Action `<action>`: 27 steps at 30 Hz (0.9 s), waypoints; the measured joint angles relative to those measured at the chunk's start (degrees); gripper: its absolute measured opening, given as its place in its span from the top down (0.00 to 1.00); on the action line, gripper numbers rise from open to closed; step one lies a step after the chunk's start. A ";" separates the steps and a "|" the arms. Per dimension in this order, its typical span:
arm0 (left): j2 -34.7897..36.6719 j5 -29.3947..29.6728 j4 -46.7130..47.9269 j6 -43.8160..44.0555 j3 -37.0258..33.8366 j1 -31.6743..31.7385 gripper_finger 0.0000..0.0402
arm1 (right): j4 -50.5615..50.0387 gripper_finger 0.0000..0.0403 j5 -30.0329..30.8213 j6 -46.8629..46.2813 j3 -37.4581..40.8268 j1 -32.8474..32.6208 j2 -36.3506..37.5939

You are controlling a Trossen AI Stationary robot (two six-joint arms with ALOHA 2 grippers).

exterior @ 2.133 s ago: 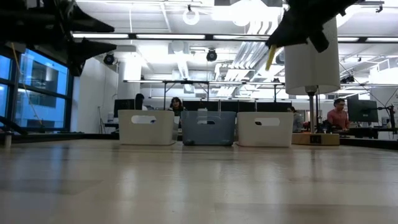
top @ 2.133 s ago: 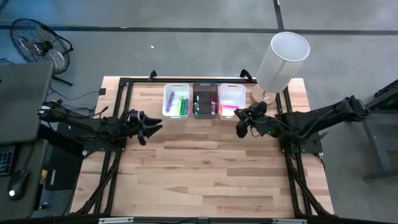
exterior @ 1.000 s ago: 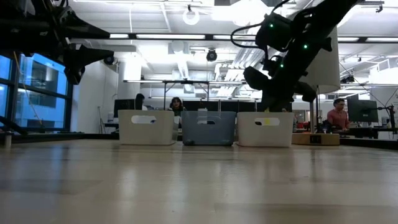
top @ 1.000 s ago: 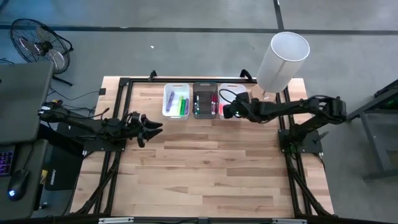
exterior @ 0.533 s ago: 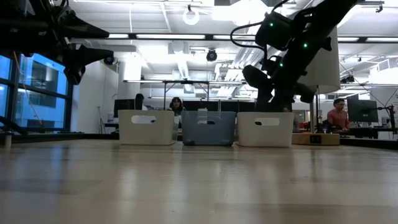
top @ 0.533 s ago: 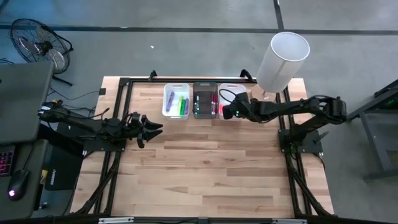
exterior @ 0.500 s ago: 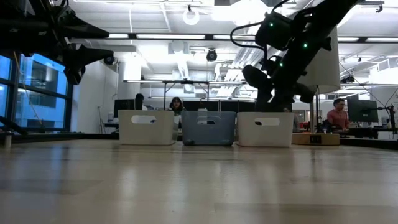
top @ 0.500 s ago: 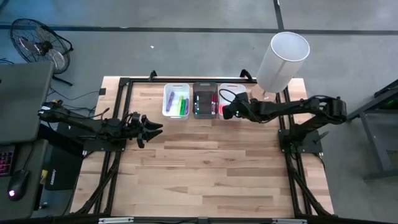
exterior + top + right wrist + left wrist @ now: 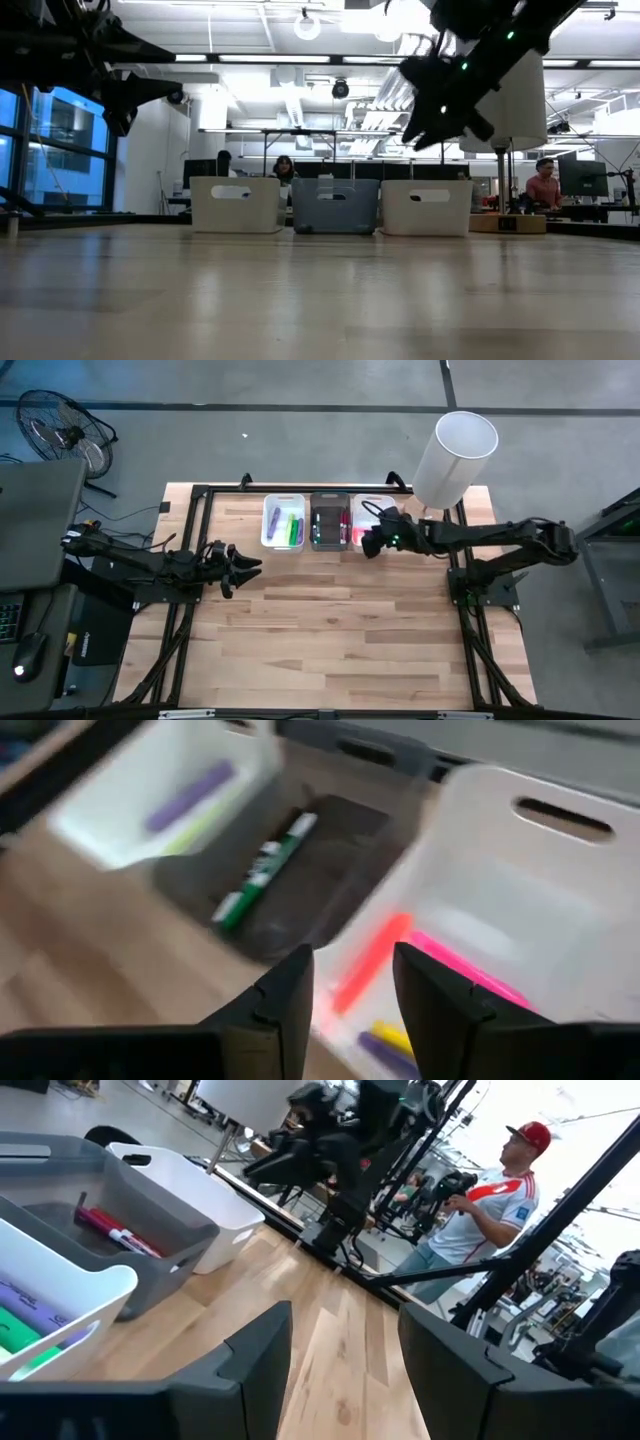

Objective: Pick & Place Markers
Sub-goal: Return to Home Position

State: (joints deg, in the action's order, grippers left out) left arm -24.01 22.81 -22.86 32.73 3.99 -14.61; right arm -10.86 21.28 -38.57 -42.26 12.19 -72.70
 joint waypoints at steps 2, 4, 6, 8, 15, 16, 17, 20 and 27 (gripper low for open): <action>0.10 0.34 0.02 -0.54 0.00 0.00 0.55 | -0.69 0.69 0.34 1.89 0.00 -2.04 1.89; 0.75 0.65 0.06 -1.03 0.00 0.00 0.55 | -1.64 0.70 1.39 2.91 0.00 -4.46 3.64; 1.75 0.94 0.01 -1.60 0.00 0.00 0.55 | -3.28 0.71 3.99 2.63 0.00 -7.58 5.47; 3.20 0.68 0.12 -2.56 0.00 0.00 0.55 | -3.95 0.72 7.33 2.25 0.00 -11.23 6.92; 7.84 0.16 4.44 -2.99 -0.04 0.02 0.55 | -4.69 0.76 20.33 -1.51 0.00 -24.11 9.87; 8.15 -0.06 4.77 -2.97 -0.04 0.02 0.55 | -5.12 0.76 21.85 -2.41 0.00 -25.81 9.91; 8.24 -0.30 4.86 -2.95 -0.04 0.05 0.55 | -5.53 0.77 23.19 -3.41 0.00 -27.44 9.92; 8.18 -2.77 5.04 -2.88 -0.04 1.57 0.55 | -6.02 0.78 27.31 -6.97 0.00 -32.33 9.94; 8.15 -13.93 4.62 -2.47 -0.04 13.20 0.55 | -7.28 0.79 39.64 -14.62 0.00 -42.22 9.92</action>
State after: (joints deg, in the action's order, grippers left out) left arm -15.86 8.88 -18.24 30.26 3.95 -1.41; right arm -18.14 60.92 -53.19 -42.26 -30.03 -62.78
